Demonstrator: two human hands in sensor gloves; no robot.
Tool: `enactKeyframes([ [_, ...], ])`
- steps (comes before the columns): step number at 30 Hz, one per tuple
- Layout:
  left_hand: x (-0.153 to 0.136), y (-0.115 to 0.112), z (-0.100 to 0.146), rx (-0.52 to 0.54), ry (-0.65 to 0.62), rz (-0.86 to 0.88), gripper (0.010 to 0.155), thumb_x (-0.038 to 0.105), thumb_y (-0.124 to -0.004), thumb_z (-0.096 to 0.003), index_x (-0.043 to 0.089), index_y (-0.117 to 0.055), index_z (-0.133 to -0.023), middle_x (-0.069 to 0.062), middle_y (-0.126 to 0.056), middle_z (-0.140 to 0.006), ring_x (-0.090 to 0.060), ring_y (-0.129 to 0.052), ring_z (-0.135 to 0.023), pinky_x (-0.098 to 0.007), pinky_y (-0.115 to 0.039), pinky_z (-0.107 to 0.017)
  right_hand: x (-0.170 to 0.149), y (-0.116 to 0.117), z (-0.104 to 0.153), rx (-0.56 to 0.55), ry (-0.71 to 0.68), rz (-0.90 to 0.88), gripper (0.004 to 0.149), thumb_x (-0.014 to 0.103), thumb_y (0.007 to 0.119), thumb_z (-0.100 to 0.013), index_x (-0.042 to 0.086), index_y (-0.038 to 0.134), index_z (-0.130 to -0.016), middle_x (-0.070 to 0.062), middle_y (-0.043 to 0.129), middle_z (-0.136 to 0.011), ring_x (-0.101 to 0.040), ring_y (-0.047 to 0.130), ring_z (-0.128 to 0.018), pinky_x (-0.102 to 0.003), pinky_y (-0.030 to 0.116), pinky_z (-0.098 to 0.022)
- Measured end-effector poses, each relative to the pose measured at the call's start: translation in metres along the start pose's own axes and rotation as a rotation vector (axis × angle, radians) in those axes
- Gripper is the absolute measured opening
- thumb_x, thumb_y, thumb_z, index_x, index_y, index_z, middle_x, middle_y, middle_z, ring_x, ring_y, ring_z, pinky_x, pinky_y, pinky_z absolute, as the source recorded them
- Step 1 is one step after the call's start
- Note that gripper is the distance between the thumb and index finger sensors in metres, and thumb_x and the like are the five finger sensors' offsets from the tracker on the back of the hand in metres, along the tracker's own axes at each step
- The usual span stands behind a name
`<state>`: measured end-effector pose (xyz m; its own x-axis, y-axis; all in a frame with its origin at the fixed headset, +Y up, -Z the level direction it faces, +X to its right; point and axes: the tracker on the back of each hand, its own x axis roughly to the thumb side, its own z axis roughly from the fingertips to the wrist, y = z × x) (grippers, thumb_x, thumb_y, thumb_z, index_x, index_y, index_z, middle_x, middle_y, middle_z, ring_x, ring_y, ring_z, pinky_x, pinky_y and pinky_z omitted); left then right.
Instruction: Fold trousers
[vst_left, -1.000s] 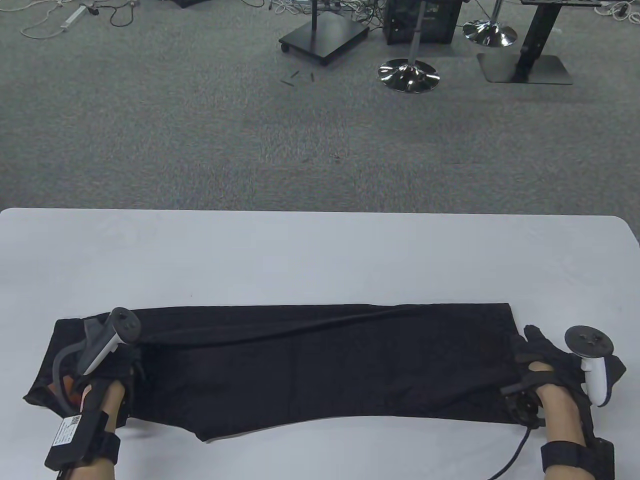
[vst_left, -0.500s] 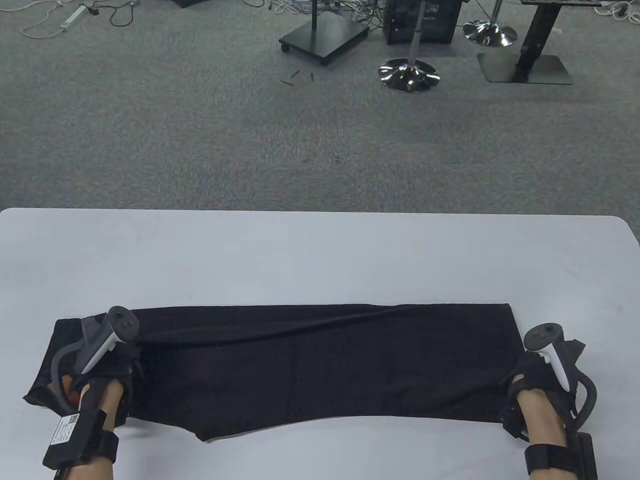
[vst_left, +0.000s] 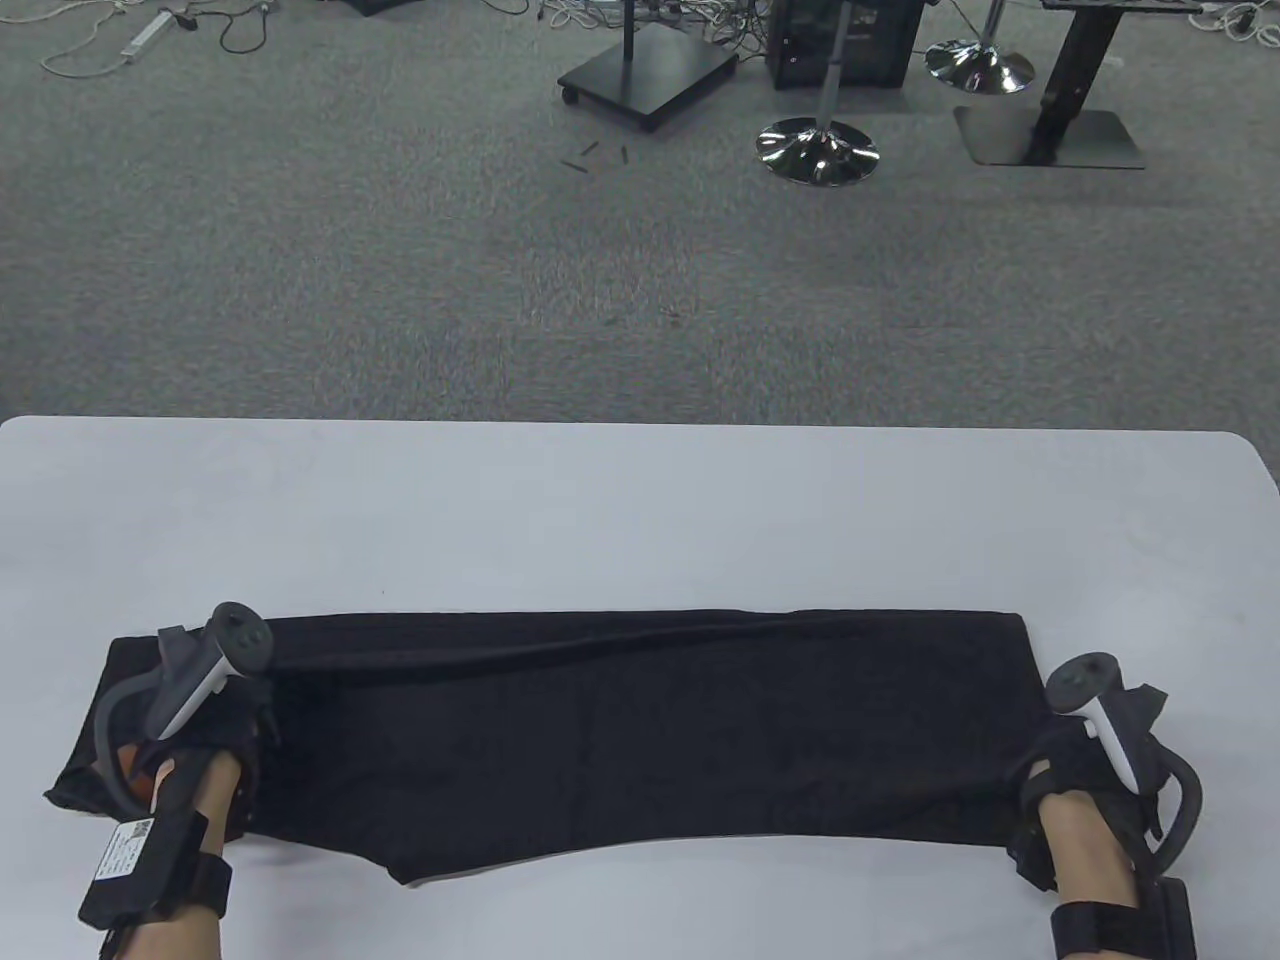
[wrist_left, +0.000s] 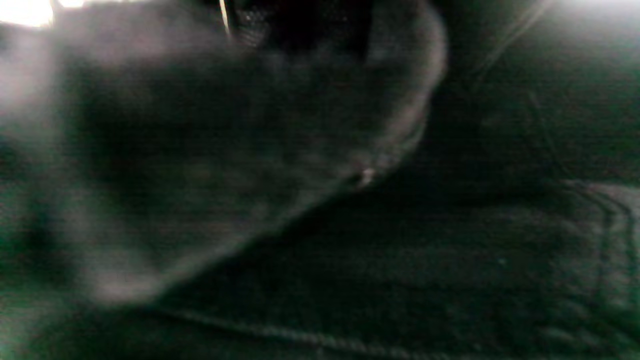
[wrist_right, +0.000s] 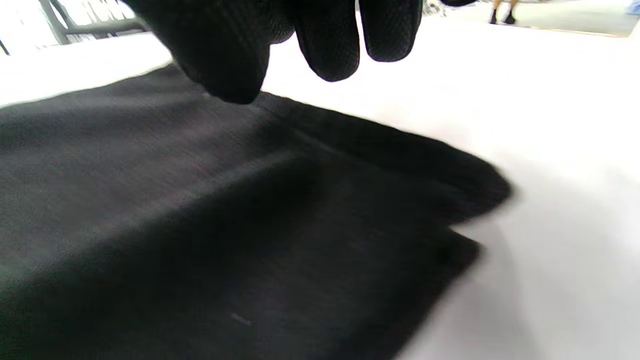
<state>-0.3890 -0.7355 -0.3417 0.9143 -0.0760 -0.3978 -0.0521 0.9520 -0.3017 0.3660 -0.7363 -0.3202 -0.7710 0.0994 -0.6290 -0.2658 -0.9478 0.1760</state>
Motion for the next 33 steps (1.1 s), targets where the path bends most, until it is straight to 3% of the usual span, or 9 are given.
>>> enactKeyframes([
  [4,0.003,0.010,0.004,0.010,-0.008,-0.024,0.054,0.052,-0.080,-0.0524,0.032,-0.079,-0.102,0.007,-0.085,-0.104,-0.023,-0.089,-0.101,-0.056,-0.063,-0.081,0.031,0.004,0.013,0.044,-0.183,-0.057,0.064,0.047,0.080,-0.054,0.027,0.051,-0.108,-0.007,0.057,-0.114,-0.040,0.054,-0.105,-0.064,0.045,-0.074],
  [6,0.005,0.017,0.007,0.021,-0.017,-0.045,0.051,0.051,-0.082,-0.0517,0.033,-0.083,-0.099,0.007,-0.087,-0.103,-0.024,-0.089,-0.101,-0.056,-0.062,-0.081,0.046,0.014,0.017,0.140,-0.241,-0.015,0.069,0.055,0.078,-0.054,0.029,0.047,-0.109,-0.007,0.047,-0.117,-0.041,0.047,-0.108,-0.065,0.044,-0.075],
  [11,0.007,0.048,0.017,0.120,-0.039,-0.096,0.047,0.049,-0.083,-0.0513,0.035,-0.087,-0.096,0.010,-0.090,-0.100,-0.022,-0.091,-0.100,-0.056,-0.063,-0.081,0.064,0.049,0.018,0.378,-0.228,-0.001,0.082,0.067,0.074,-0.052,0.030,0.031,-0.112,-0.008,0.018,-0.120,-0.045,0.020,-0.111,-0.069,0.031,-0.075],
  [15,0.003,0.062,0.016,0.210,-0.010,-0.104,0.047,0.051,-0.081,-0.0518,0.037,-0.086,-0.097,0.012,-0.088,-0.102,-0.021,-0.088,-0.102,-0.056,-0.061,-0.082,0.064,0.060,0.018,0.374,-0.224,0.048,0.086,0.066,0.075,-0.052,0.032,0.020,-0.110,-0.004,0.004,-0.117,-0.042,0.005,-0.109,-0.072,0.026,-0.074],
  [18,0.004,0.049,0.005,0.231,0.014,-0.112,0.048,0.053,-0.080,-0.0519,0.037,-0.085,-0.097,0.013,-0.087,-0.103,-0.021,-0.087,-0.103,-0.056,-0.060,-0.083,0.062,0.061,0.017,0.372,-0.232,0.037,0.086,0.065,0.074,-0.052,0.033,0.020,-0.109,-0.003,0.003,-0.117,-0.041,0.003,-0.109,-0.072,0.025,-0.074],
  [22,0.014,0.014,-0.009,0.150,0.021,-0.173,0.050,0.053,-0.082,-0.0504,0.036,-0.084,-0.097,0.011,-0.087,-0.102,-0.021,-0.089,-0.101,-0.055,-0.063,-0.081,0.062,0.061,0.016,0.380,-0.233,0.043,0.085,0.065,0.074,-0.052,0.033,0.019,-0.109,-0.003,0.002,-0.116,-0.040,0.002,-0.109,-0.072,0.024,-0.075],
  [26,0.016,0.004,-0.013,0.068,0.023,-0.165,0.054,0.054,-0.082,-0.0502,0.034,-0.079,-0.101,0.010,-0.082,-0.106,-0.021,-0.085,-0.104,-0.056,-0.061,-0.082,0.060,0.060,0.012,0.382,-0.231,0.037,0.085,0.065,0.074,-0.052,0.035,0.019,-0.109,-0.001,0.001,-0.116,-0.039,0.001,-0.109,-0.071,0.023,-0.075],
  [29,0.013,0.019,-0.009,0.092,-0.021,-0.151,0.047,0.050,-0.084,-0.0498,0.034,-0.087,-0.094,0.011,-0.090,-0.100,-0.021,-0.091,-0.099,-0.055,-0.064,-0.080,0.056,0.059,0.004,0.386,-0.227,0.017,0.084,0.065,0.074,-0.051,0.037,0.019,-0.108,0.002,0.000,-0.116,-0.036,-0.001,-0.109,-0.070,0.020,-0.076],
  [33,0.008,0.071,0.010,0.302,-0.067,-0.152,0.045,0.049,-0.083,-0.0492,0.037,-0.088,-0.093,0.014,-0.091,-0.099,-0.018,-0.090,-0.100,-0.055,-0.062,-0.082,0.057,0.055,-0.002,0.408,-0.222,0.028,0.084,0.063,0.076,-0.051,0.040,0.019,-0.108,0.004,-0.001,-0.116,-0.034,-0.002,-0.110,-0.069,0.019,-0.077],
])
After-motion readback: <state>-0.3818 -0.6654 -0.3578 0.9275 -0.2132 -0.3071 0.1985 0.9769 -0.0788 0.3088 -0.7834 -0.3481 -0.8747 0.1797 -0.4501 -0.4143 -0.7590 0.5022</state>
